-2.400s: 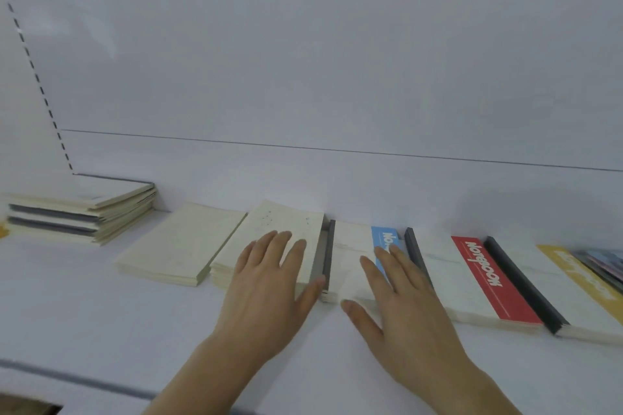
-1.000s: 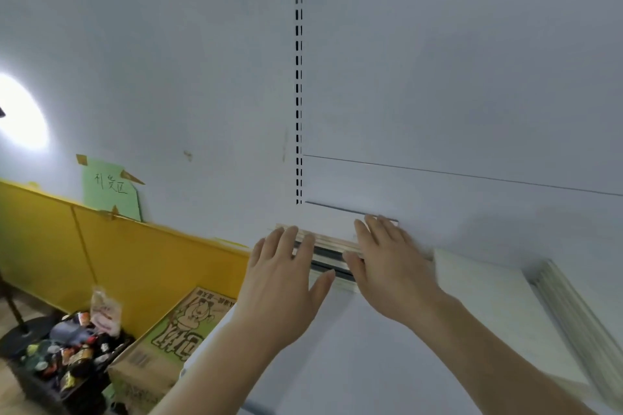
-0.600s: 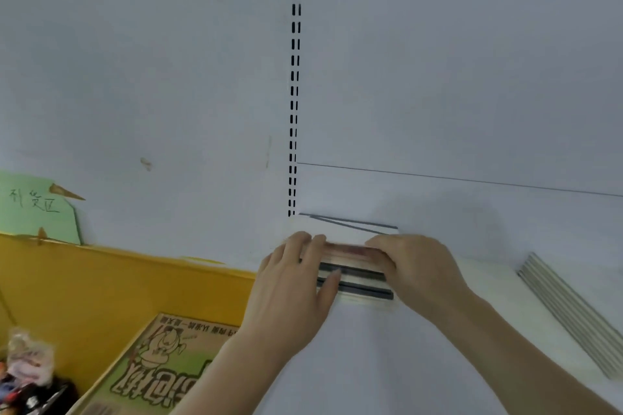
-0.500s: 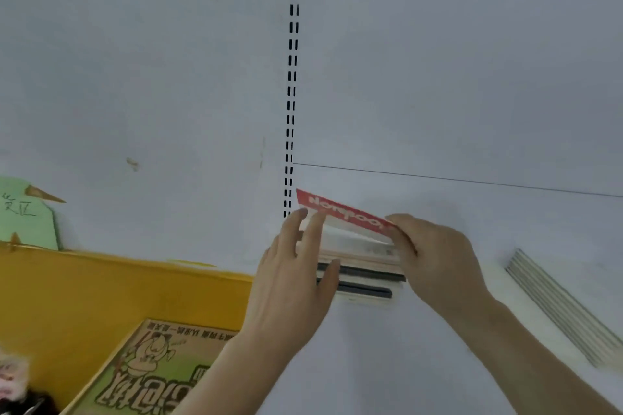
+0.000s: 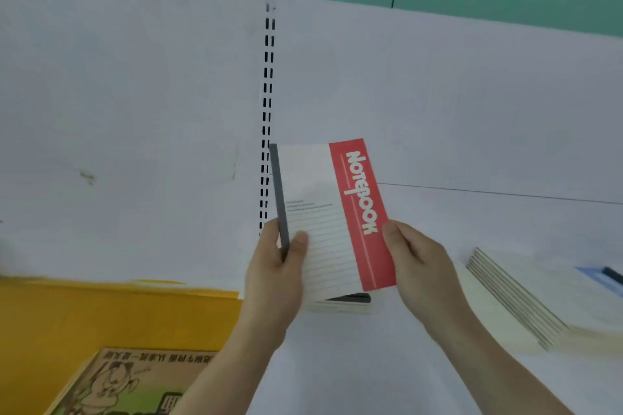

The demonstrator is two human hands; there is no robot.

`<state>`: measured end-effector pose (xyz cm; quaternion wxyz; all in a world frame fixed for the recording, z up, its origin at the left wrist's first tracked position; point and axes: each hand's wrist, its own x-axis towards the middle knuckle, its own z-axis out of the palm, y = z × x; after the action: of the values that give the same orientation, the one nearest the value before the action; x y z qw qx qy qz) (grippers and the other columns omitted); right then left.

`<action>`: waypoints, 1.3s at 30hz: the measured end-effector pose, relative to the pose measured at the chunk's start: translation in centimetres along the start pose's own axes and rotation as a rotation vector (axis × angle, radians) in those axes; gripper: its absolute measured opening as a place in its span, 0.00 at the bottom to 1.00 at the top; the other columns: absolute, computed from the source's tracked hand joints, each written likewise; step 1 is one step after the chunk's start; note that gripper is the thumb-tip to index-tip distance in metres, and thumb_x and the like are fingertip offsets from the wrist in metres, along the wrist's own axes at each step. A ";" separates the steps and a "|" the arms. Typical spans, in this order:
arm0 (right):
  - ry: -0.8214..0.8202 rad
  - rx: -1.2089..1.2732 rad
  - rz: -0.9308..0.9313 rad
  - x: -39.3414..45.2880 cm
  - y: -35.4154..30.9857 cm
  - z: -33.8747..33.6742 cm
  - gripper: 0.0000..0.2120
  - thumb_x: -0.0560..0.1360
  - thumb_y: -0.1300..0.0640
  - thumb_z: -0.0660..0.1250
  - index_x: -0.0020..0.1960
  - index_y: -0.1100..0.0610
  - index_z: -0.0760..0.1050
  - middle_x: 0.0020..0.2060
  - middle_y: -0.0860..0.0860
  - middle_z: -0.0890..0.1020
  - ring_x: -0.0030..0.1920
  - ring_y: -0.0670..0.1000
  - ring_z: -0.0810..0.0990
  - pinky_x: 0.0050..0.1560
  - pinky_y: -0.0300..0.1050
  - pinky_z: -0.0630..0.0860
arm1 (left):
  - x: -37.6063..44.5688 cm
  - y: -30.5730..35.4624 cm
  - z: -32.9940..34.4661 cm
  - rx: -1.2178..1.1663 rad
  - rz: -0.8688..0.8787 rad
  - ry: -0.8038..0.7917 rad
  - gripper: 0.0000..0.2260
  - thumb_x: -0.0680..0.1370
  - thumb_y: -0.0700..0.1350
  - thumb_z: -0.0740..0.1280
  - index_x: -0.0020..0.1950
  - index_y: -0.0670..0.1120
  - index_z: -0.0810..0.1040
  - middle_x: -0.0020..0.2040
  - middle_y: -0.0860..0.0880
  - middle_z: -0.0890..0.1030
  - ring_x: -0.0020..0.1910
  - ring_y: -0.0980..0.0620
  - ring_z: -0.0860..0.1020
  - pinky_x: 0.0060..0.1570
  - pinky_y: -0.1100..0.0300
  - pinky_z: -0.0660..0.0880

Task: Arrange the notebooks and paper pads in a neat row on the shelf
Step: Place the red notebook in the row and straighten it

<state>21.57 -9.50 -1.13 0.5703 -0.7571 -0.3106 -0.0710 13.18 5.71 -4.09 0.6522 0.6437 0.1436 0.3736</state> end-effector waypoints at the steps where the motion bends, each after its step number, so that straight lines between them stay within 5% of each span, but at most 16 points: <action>1: -0.027 -0.091 -0.032 0.5 0.8 0.2 0.14 0.82 0.46 0.54 0.56 0.45 0.78 0.48 0.34 0.82 0.50 0.37 0.79 0.51 0.32 0.75 | 0.1 0.0 -0.5 0.016 0.024 0.030 0.07 0.83 0.50 0.61 0.55 0.64 0.73 0.48 0.64 0.83 0.46 0.61 0.83 0.42 0.58 0.82; 4: -0.153 -0.538 -0.108 2.4 4.1 1.1 0.20 0.83 0.49 0.52 0.74 0.51 0.64 0.71 0.44 0.69 0.71 0.44 0.65 0.70 0.41 0.63 | 0.4 -0.2 -2.2 0.049 0.039 0.129 0.08 0.84 0.48 0.60 0.58 0.61 0.74 0.47 0.60 0.83 0.46 0.59 0.82 0.36 0.65 0.79; 6: -0.323 -0.773 -0.136 3.5 5.8 1.8 0.25 0.82 0.45 0.51 0.76 0.52 0.58 0.75 0.47 0.61 0.76 0.49 0.56 0.73 0.51 0.60 | 0.4 -0.6 -3.2 0.081 0.008 0.182 0.08 0.84 0.47 0.59 0.61 0.57 0.73 0.50 0.58 0.82 0.49 0.55 0.82 0.38 0.64 0.77; 9: -0.447 -0.960 -0.238 4.7 7.3 2.7 0.19 0.79 0.37 0.45 0.59 0.43 0.68 0.59 0.41 0.74 0.63 0.52 0.73 0.56 0.60 0.74 | 0.1 -0.9 -4.0 0.131 -0.005 0.182 0.09 0.84 0.47 0.58 0.63 0.56 0.72 0.51 0.58 0.81 0.49 0.57 0.80 0.38 0.66 0.75; 13: -0.367 -1.047 -0.401 4.9 6.4 2.6 0.07 0.79 0.51 0.55 0.44 0.49 0.68 0.40 0.46 0.79 0.42 0.54 0.78 0.42 0.52 0.76 | 0.0 -1.0 -4.5 0.182 -0.019 0.174 0.10 0.84 0.48 0.58 0.65 0.56 0.71 0.51 0.59 0.81 0.47 0.60 0.81 0.33 0.69 0.76; 18: -0.112 -0.984 -0.364 5.2 3.6 0.6 0.07 0.81 0.51 0.54 0.50 0.48 0.70 0.38 0.48 0.80 0.38 0.56 0.78 0.38 0.48 0.74 | -0.4 -0.6 -5.6 0.195 0.013 0.203 0.09 0.84 0.48 0.58 0.63 0.58 0.70 0.51 0.60 0.81 0.46 0.61 0.80 0.31 0.70 0.75; 22: 0.218 -0.633 -0.345 4.7 1.7 -1.4 0.15 0.82 0.47 0.52 0.52 0.53 0.74 0.34 0.47 0.80 0.30 0.50 0.77 0.29 0.45 0.73 | -0.4 -0.7 -5.5 0.159 0.018 0.208 0.09 0.84 0.48 0.58 0.62 0.58 0.72 0.51 0.59 0.82 0.49 0.58 0.81 0.37 0.66 0.76; 24: 0.249 -0.381 -0.255 3.7 0.5 -1.7 0.15 0.82 0.45 0.54 0.49 0.52 0.75 0.36 0.44 0.81 0.33 0.44 0.77 0.31 0.35 0.71 | -0.4 -0.8 -5.1 0.137 0.007 0.195 0.09 0.84 0.47 0.58 0.63 0.57 0.72 0.50 0.59 0.82 0.48 0.58 0.81 0.34 0.68 0.77; 27: 0.209 -0.036 -0.076 1.7 -0.2 -1.0 0.16 0.81 0.45 0.57 0.45 0.52 0.78 0.37 0.47 0.83 0.37 0.47 0.80 0.40 0.45 0.76 | -0.7 -0.8 -4.2 0.098 0.019 0.137 0.09 0.84 0.47 0.58 0.61 0.58 0.73 0.47 0.61 0.83 0.46 0.63 0.81 0.34 0.71 0.77; 30: 0.239 -0.041 -0.020 0.1 0.7 -0.5 0.15 0.81 0.46 0.58 0.44 0.51 0.79 0.36 0.45 0.83 0.36 0.49 0.80 0.38 0.50 0.76 | -1.2 -0.9 -2.9 0.104 0.044 0.078 0.08 0.84 0.48 0.58 0.60 0.58 0.73 0.46 0.62 0.82 0.45 0.67 0.80 0.35 0.72 0.76; 36: 0.346 0.106 0.064 -1.8 1.2 -3.7 0.14 0.81 0.52 0.60 0.41 0.50 0.80 0.36 0.41 0.84 0.35 0.39 0.79 0.37 0.37 0.73 | -1.9 -1.2 -0.6 0.097 0.072 -0.018 0.09 0.84 0.48 0.58 0.54 0.63 0.73 0.47 0.63 0.81 0.47 0.62 0.80 0.42 0.61 0.80; 39: 0.343 -0.031 0.110 -3.6 2.4 -3.6 0.15 0.81 0.50 0.58 0.41 0.51 0.79 0.35 0.40 0.82 0.34 0.40 0.78 0.34 0.33 0.71 | -3.1 -1.2 1.6 0.018 0.068 -0.080 0.10 0.84 0.47 0.57 0.56 0.61 0.74 0.49 0.63 0.82 0.49 0.64 0.80 0.44 0.66 0.77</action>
<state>20.93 -14.53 -3.57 0.6064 -0.7583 -0.1657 -0.1727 12.48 2.54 -5.90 0.6384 0.6686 0.0987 0.3684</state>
